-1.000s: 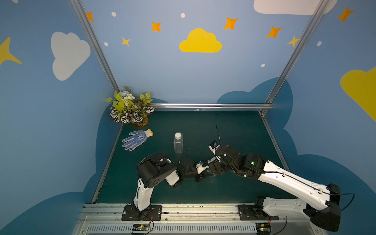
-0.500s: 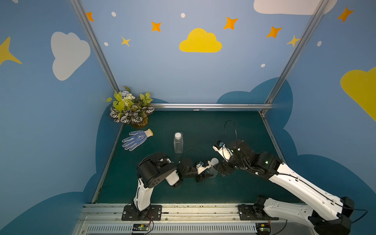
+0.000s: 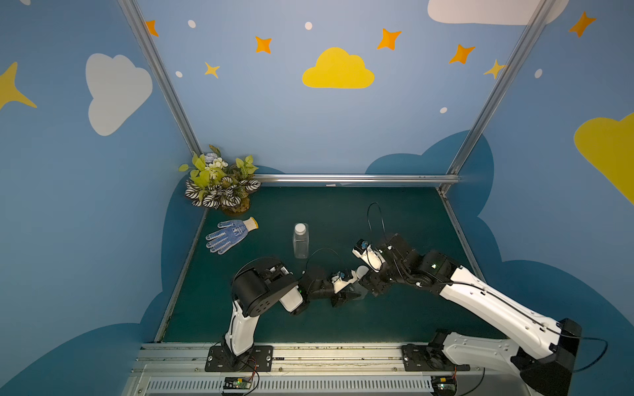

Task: Screw on the bottle caps
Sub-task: Screw the bottle cap onto the plastic bottle.

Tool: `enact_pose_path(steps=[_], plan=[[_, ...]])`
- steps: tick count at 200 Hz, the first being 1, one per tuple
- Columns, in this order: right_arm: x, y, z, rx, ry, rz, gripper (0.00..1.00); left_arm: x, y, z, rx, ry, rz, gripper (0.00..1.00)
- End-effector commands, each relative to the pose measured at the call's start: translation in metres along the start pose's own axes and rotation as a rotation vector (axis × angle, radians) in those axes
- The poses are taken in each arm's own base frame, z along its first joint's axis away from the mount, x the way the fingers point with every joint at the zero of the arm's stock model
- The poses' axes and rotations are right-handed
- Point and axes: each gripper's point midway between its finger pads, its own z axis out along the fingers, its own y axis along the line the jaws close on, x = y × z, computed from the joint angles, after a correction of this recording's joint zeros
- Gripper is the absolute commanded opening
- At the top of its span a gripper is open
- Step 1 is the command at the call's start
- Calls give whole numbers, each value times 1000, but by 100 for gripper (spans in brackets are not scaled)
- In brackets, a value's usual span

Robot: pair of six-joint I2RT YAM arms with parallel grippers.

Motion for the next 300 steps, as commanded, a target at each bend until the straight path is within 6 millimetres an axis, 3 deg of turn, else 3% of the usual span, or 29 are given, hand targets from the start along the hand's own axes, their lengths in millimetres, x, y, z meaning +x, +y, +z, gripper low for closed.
enact_pose_path(steps=[1, 82, 121, 176, 232, 300], plan=[[-2, 1, 1, -10, 17, -4, 79, -8, -2, 3, 20, -23, 9, 44], [-5, -15, 9, 56, 50, 38, 66, -10, -2, 2, 19, -29, 9, 44], [-6, -12, 10, 13, 47, 57, 58, -8, -2, 2, 19, -26, 6, 44], [-3, -8, 16, -13, 74, 87, 33, -9, -1, 2, 12, -27, 11, 44], [3, -11, 28, 2, 131, 139, 0, -8, -1, 2, 7, -24, 13, 43], [18, -31, 33, 229, 169, 351, 0, -8, 1, 4, -19, -11, 30, 43]])
